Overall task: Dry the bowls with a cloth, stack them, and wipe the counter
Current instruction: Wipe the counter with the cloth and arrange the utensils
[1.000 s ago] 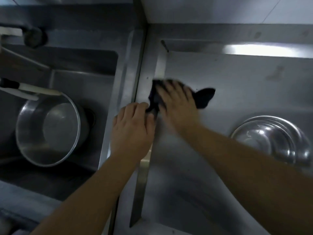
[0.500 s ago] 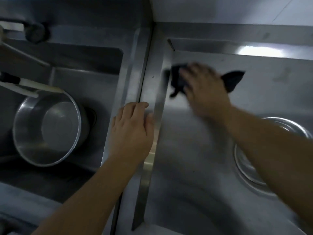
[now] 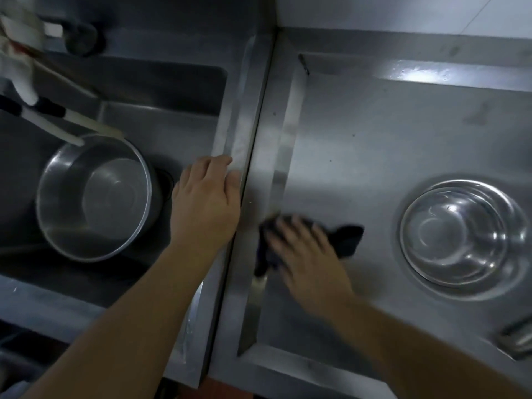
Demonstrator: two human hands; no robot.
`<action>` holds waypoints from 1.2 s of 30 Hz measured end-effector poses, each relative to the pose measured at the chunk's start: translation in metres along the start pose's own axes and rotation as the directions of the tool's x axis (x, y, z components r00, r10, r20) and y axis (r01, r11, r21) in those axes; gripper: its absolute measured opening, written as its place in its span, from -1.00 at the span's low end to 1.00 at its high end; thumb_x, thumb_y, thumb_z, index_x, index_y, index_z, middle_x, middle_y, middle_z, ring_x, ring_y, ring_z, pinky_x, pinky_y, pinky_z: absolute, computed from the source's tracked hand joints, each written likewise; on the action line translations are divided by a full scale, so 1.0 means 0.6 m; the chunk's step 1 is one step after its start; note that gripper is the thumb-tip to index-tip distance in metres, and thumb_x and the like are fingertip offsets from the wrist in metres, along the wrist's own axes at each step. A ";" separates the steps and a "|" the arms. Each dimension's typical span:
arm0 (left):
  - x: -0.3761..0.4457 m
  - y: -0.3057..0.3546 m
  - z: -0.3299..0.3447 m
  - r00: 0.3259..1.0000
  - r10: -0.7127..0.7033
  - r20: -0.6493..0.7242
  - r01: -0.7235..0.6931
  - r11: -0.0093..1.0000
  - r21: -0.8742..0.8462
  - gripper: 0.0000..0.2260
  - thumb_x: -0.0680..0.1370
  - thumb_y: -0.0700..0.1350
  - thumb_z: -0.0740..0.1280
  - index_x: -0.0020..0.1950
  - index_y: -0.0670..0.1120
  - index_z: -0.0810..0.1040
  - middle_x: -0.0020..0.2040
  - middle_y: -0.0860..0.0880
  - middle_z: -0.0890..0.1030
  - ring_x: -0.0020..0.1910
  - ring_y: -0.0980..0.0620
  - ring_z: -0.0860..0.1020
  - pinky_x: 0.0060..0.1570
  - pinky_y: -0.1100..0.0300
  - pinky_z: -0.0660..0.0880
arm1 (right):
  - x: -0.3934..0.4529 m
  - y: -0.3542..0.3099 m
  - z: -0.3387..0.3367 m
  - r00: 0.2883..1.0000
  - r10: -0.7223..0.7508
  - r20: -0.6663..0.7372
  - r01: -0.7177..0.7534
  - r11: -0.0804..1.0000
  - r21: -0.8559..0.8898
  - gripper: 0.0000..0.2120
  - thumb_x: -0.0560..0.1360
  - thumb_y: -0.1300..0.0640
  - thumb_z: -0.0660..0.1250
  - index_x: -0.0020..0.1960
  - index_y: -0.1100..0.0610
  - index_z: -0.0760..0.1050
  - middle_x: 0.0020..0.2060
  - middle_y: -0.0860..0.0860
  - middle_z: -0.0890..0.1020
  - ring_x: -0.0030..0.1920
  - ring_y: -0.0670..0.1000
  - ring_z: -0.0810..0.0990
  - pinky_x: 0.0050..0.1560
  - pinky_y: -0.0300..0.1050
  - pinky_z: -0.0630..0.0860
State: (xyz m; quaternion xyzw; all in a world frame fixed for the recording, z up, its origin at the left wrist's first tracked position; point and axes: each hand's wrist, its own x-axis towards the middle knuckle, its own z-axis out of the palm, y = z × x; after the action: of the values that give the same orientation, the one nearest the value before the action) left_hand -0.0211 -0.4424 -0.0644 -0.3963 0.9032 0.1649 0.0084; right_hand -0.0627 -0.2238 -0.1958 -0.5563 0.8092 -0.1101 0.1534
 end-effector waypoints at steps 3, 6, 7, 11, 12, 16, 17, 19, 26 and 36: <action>-0.016 -0.007 0.001 0.999 0.021 0.024 -0.021 1.000 -0.001 -0.63 0.69 0.03 0.12 0.40 -0.06 0.53 0.32 -0.11 0.57 0.25 -0.20 0.52 0.29 -0.16 0.45 | -0.133 -0.025 0.029 0.921 -0.338 0.195 0.358 0.930 -0.080 -0.36 0.59 -0.14 0.23 0.65 -0.14 0.20 0.67 -0.06 0.20 0.65 0.12 0.19 0.64 0.16 -0.07; -0.039 -0.016 -0.006 0.999 0.035 0.034 -0.035 0.999 0.004 -0.68 0.71 0.00 0.17 0.41 -0.05 0.52 0.32 -0.09 0.56 0.26 -0.18 0.51 0.26 -0.16 0.45 | -0.127 -0.002 0.009 0.849 -0.457 0.264 0.492 0.866 -0.086 -0.42 0.56 -0.10 0.20 0.59 -0.17 0.33 0.60 -0.08 0.36 0.59 0.09 0.34 0.56 0.14 0.10; -0.048 -0.020 -0.008 0.999 0.034 0.037 -0.034 0.999 0.004 -0.68 0.71 -0.01 0.18 0.41 -0.05 0.52 0.32 -0.09 0.56 0.25 -0.18 0.51 0.25 -0.16 0.45 | -0.099 0.011 -0.002 0.874 -0.427 0.233 0.457 0.885 -0.093 -0.44 0.54 -0.09 0.21 0.55 -0.16 0.39 0.57 -0.06 0.41 0.56 0.11 0.40 0.52 0.15 0.19; -0.089 -0.049 -0.025 0.996 0.050 0.074 -0.050 0.999 0.004 -0.57 0.69 0.08 0.07 0.42 -0.07 0.53 0.32 -0.09 0.57 0.26 -0.16 0.52 0.27 -0.17 0.48 | 0.068 0.055 -0.062 0.986 0.166 -0.006 -0.166 0.985 0.047 -0.47 0.64 -0.03 0.23 0.60 -0.03 0.31 0.59 0.08 0.35 0.58 0.21 0.31 0.53 0.26 0.25; -0.100 -0.058 -0.030 0.996 0.055 0.075 -0.055 0.998 0.005 -0.56 0.69 0.09 0.06 0.42 -0.08 0.53 0.31 -0.10 0.57 0.25 -0.16 0.52 0.27 -0.17 0.48 | 0.110 0.062 -0.076 0.947 0.318 -0.054 -0.311 0.944 0.108 -0.46 0.67 -0.02 0.19 0.64 -0.02 0.25 0.62 0.07 0.31 0.61 0.19 0.24 0.58 0.24 0.18; -0.145 -0.090 -0.040 0.996 0.069 0.058 -0.069 0.997 0.014 -0.60 0.70 0.06 0.11 0.42 -0.08 0.53 0.29 -0.09 0.57 0.25 -0.14 0.53 0.26 -0.10 0.46 | 0.220 0.083 -0.103 0.855 0.517 -0.049 -0.490 0.835 0.250 -0.42 0.70 -0.04 0.11 0.69 -0.04 0.10 0.69 0.06 0.14 0.67 0.17 0.06 0.65 0.20 -0.05; -0.153 -0.096 -0.040 0.995 0.073 0.064 -0.074 0.997 0.017 -0.60 0.70 0.06 0.11 0.42 -0.08 0.53 0.30 -0.09 0.57 0.25 -0.13 0.53 0.26 -0.09 0.46 | 0.220 0.082 -0.101 0.864 0.501 -0.037 -0.479 0.844 0.240 -0.42 0.70 -0.05 0.09 0.69 -0.04 0.09 0.69 0.06 0.13 0.68 0.17 0.05 0.65 0.20 -0.06; -0.167 -0.104 -0.038 0.993 0.086 0.080 -0.088 0.996 0.022 -0.60 0.70 0.06 0.11 0.41 -0.07 0.53 0.30 -0.09 0.57 0.25 -0.13 0.52 0.25 -0.10 0.48 | 0.178 0.069 -0.090 0.911 0.411 -0.035 -0.399 0.899 0.180 -0.42 0.68 -0.06 0.08 0.68 -0.03 0.13 0.67 0.07 0.18 0.67 0.17 0.10 0.64 0.22 0.00; -0.190 -0.071 -0.001 0.975 0.136 0.173 -0.143 0.989 0.025 -0.69 0.71 0.01 0.22 0.39 -0.06 0.54 0.31 -0.06 0.57 0.27 -0.13 0.50 0.22 -0.05 0.43 | -0.119 -0.059 -0.007 0.986 0.098 0.138 -0.103 0.994 0.030 -0.42 0.60 -0.10 0.18 0.61 -0.06 0.33 0.62 0.02 0.32 0.62 0.19 0.27 0.57 0.25 0.12; -0.184 -0.005 0.043 0.933 0.251 0.258 -0.259 0.966 -0.004 -0.56 0.69 0.08 0.05 0.39 -0.09 0.55 0.31 -0.06 0.59 0.29 -0.11 0.52 0.29 -0.08 0.49 | -0.243 -0.086 -0.002 0.963 -0.049 0.265 0.052 0.999 -0.008 -0.41 0.59 -0.09 0.26 0.61 -0.23 0.28 0.63 -0.17 0.28 0.63 0.00 0.26 0.54 0.06 0.09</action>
State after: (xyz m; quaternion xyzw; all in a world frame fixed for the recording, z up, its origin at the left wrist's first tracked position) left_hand 0.0537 -0.3574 -0.0738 -0.2509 0.9406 0.2009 0.1094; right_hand 0.0302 -0.1061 -0.1586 -0.5876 0.7679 -0.0328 0.2530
